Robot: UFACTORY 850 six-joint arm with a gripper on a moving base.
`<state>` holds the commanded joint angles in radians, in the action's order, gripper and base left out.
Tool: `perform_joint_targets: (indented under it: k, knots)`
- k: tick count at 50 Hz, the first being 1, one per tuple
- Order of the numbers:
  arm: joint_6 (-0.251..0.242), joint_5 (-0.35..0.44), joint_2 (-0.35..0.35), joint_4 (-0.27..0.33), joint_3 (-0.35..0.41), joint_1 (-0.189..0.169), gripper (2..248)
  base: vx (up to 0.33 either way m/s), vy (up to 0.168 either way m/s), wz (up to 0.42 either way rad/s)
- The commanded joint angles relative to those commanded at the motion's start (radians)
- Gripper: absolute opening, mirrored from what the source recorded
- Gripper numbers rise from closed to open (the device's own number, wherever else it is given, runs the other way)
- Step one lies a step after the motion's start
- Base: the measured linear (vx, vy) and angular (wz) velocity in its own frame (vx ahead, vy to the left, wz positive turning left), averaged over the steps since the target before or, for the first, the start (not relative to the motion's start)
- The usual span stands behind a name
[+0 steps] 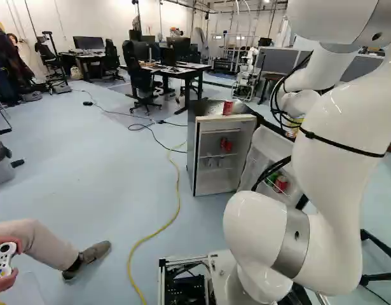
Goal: Grab a drink from the fridge
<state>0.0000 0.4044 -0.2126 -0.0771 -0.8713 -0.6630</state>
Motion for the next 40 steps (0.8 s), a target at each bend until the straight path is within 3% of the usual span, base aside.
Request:
perform_joint_targets:
  k: [15, 40]
  knots:
    - [0.000, -0.092, -0.017, -0.035, -0.051, -0.034, 247, 0.000, 0.000, 0.000]
    - [0.000, -0.235, -0.103, -0.087, -0.156, -0.082, 247, 0.000, 0.000, 0.000]
